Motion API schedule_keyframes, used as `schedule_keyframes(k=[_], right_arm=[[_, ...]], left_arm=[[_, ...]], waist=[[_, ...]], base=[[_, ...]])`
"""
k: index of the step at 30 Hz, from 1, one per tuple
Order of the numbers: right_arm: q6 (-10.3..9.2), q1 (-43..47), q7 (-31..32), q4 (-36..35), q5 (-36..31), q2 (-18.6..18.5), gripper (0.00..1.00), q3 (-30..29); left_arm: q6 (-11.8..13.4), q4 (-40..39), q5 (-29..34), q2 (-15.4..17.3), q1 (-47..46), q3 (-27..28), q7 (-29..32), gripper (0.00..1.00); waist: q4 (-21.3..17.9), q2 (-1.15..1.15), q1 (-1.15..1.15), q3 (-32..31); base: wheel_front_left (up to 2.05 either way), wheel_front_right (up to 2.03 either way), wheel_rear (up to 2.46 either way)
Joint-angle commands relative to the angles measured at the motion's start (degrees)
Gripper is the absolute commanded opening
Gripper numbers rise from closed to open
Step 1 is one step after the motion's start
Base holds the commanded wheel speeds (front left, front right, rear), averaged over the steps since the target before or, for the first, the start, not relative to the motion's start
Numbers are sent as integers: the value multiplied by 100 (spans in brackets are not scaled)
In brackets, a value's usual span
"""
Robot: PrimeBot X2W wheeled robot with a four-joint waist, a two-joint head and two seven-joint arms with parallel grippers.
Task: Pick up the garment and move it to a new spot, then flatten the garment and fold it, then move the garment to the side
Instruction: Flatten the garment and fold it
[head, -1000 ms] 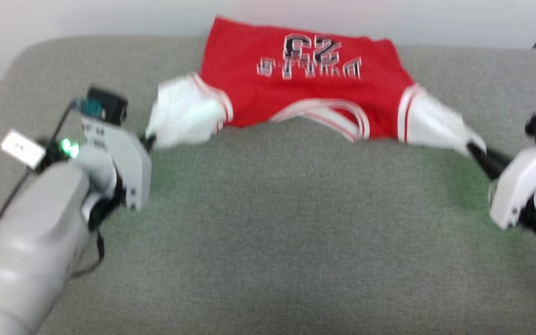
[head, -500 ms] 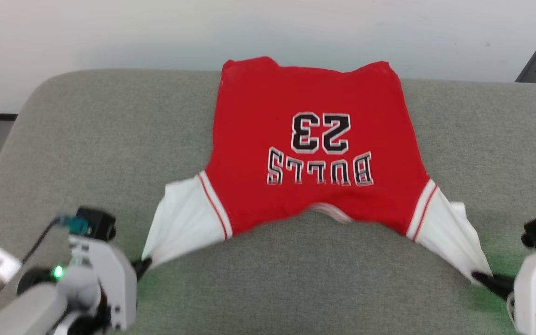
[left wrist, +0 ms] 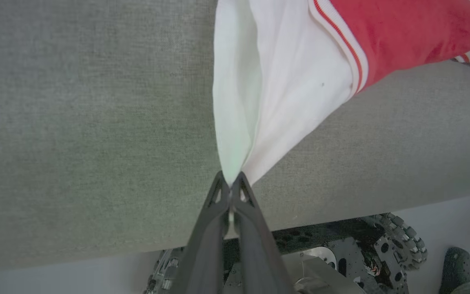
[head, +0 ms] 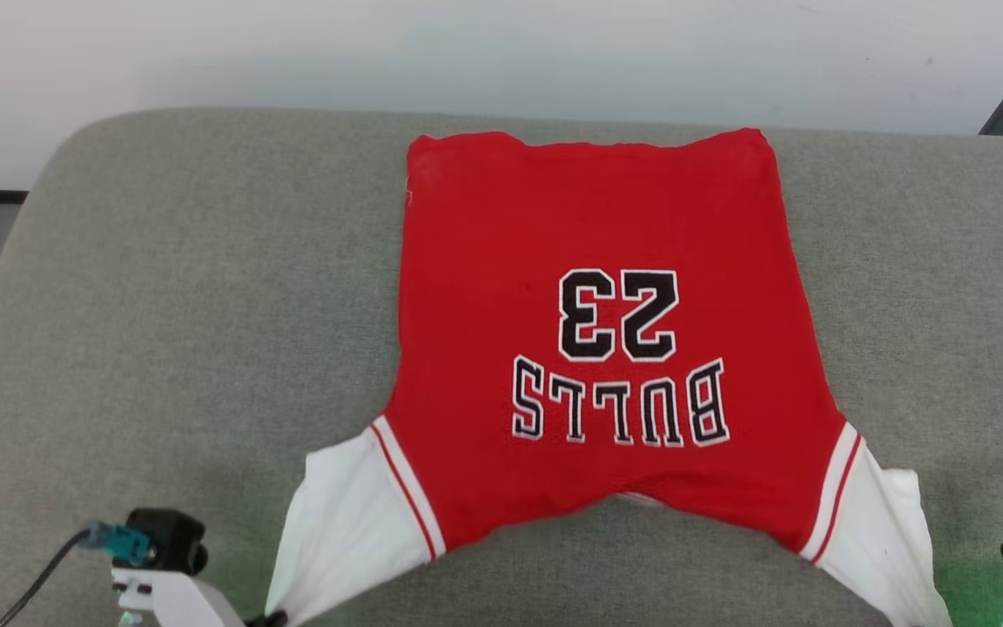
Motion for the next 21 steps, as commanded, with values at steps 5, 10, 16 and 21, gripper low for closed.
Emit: schedule_keyframes(k=[5, 10, 16, 21], right_arm=[[-11, 395, 462, -129, -135, 68, 0, -211], [-12, 469, 574, -244, -541, 299, 0, -590], [-14, 420, 838, -452, -1025, 619, 100, -1090], [-10, 275, 1043, -1028, -1296, 820, 100, -1682]], left_arm=[[232, -144, -28, 154, 187, 37, 2, 0], [226, -181, 88, 85, 138, 28, -126, 0], [120, -167, 264, -62, -27, -14, -220, 0], [51, -179, 395, -170, -142, -55, -276, 0]], waist=[[-19, 0, 0, 65], [-18, 0, 0, 116], [20, 0, 0, 140], [102, 0, 0, 219]], base=[[0, 0, 0], [0, 0, 0], [0, 0, 0], [0, 0, 0]])
